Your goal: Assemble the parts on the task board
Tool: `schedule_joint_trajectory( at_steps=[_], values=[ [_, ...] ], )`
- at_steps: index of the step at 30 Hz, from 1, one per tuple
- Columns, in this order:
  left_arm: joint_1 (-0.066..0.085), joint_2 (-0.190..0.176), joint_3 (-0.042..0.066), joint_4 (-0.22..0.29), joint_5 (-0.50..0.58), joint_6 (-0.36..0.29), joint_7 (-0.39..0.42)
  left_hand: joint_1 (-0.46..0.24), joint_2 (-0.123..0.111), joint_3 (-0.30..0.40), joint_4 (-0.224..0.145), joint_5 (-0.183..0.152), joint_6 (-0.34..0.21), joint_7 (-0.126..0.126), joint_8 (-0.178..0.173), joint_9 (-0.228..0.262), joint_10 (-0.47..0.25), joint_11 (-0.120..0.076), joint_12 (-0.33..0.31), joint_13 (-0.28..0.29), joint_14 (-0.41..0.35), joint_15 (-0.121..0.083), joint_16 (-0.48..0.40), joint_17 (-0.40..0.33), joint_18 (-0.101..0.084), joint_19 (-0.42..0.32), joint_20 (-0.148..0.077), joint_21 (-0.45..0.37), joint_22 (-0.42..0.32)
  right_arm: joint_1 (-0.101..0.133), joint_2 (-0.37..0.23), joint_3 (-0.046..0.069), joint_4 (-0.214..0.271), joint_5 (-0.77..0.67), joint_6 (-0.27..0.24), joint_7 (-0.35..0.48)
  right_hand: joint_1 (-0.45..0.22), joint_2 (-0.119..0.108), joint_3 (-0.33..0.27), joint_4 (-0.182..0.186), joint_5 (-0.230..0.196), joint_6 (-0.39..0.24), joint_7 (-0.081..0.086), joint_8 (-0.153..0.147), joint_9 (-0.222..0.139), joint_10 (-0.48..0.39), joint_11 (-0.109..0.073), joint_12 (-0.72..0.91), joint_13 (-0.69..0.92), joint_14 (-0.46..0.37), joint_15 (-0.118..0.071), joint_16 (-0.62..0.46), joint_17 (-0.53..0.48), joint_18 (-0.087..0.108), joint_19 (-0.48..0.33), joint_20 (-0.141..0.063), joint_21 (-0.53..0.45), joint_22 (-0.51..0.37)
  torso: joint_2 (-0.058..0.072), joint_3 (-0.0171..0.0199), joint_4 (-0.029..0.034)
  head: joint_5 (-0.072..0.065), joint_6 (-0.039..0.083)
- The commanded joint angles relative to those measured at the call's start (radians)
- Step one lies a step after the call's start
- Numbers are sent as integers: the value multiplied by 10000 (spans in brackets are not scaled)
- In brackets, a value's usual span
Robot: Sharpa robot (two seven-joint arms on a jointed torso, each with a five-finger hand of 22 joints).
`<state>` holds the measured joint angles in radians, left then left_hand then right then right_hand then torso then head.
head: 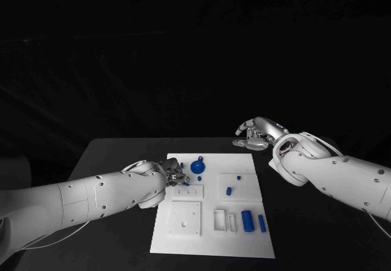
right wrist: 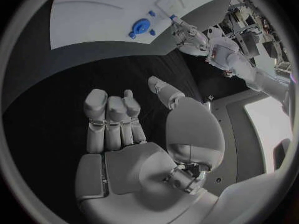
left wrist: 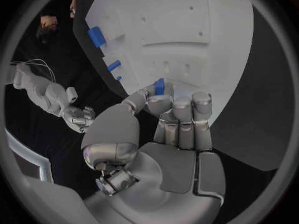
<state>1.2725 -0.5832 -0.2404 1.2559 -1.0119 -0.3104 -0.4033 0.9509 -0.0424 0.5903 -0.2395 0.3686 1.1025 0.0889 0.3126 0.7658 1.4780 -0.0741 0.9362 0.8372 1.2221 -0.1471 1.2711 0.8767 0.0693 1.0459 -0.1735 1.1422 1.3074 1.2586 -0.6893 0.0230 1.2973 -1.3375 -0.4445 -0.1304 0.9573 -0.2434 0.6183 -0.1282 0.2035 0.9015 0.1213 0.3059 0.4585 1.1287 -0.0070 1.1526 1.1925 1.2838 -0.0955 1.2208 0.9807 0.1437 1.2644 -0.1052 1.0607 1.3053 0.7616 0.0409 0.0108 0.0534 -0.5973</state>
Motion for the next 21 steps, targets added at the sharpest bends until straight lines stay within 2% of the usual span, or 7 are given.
schedule_joint_trajectory(
  at_steps=[1, 8, 14, 18, 21],
  values=[
    [-90, 70, 4, -44, -214, -172, -62, -36, 36, 194, -160, 88, 1066, -954, -52, 17, -481, -448, 71, -2, 711, -751, 94, 5, 300, 55, -1017, 90, 222, 8, 21, 12, -27, 27, 0, 135, 97, -16, -50, -1, 74, 119, 35, 30, 13, -502, 188, 2, -16, 70, -26, -61, 14, 1181, 5, -28, -56, -5, 1, 11, 0, 19, -50],
    [-269, 148, 6, -157, -333, -309, 10, -55, -30, 203, -173, 185, 1157, -975, -30, 58, -489, -467, 126, -16, 696, -763, 159, -17, 315, 44, -1022, 153, 214, 15, 28, 28, -42, 31, 8, 140, 92, -8, -70, 17, 143, 126, 32, 32, 20, -501, 185, 9, -29, 75, -29, -65, 18, 1181, 10, -27, -60, -3, 3, 1, -6, 28, -94],
    [-357, 191, 7, -210, -375, -404, 62, -54, -97, 204, -187, 194, 1259, -1003, 9, 98, -492, -492, 167, -32, 691, -780, 207, -38, 328, 34, -1024, 193, 208, 16, 28, 37, -41, 38, 10, 139, 88, -3, -85, 35, 204, 128, 30, 31, 24, -502, 183, 14, -41, 79, -31, -70, 22, 1181, 13, -27, -65, 0, 7, 2, -30, 41, -132],
    [-414, 226, 7, -252, -408, -393, 106, -56, -112, 206, -183, 201, 1288, -1012, 20, 112, -492, -500, 182, -41, 691, -787, 226, -49, 333, 32, -1025, 207, 204, 16, 14, 40, -41, 56, 25, 141, 83, 0, -95, 49, 246, 128, 30, 30, 27, -504, 183, 18, -49, 81, -31, -73, 25, 1181, 15, -28, -68, 1, 7, -18, -9, 2, -144],
    [-458, 256, 8, -261, -408, -385, 128, -56, -113, 208, -181, 205, 1296, -1015, 22, 116, -492, -503, 187, -44, 692, -789, 232, -52, 335, 31, -1025, 211, 203, 16, 14, 41, -37, 58, 28, 141, 81, 3, -98, 55, 260, 129, 30, 30, 28, -504, 182, 19, -52, 82, -32, -74, 26, 1181, 15, -28, -69, 1, 11, -9, -15, -1, -149]
  ],
)
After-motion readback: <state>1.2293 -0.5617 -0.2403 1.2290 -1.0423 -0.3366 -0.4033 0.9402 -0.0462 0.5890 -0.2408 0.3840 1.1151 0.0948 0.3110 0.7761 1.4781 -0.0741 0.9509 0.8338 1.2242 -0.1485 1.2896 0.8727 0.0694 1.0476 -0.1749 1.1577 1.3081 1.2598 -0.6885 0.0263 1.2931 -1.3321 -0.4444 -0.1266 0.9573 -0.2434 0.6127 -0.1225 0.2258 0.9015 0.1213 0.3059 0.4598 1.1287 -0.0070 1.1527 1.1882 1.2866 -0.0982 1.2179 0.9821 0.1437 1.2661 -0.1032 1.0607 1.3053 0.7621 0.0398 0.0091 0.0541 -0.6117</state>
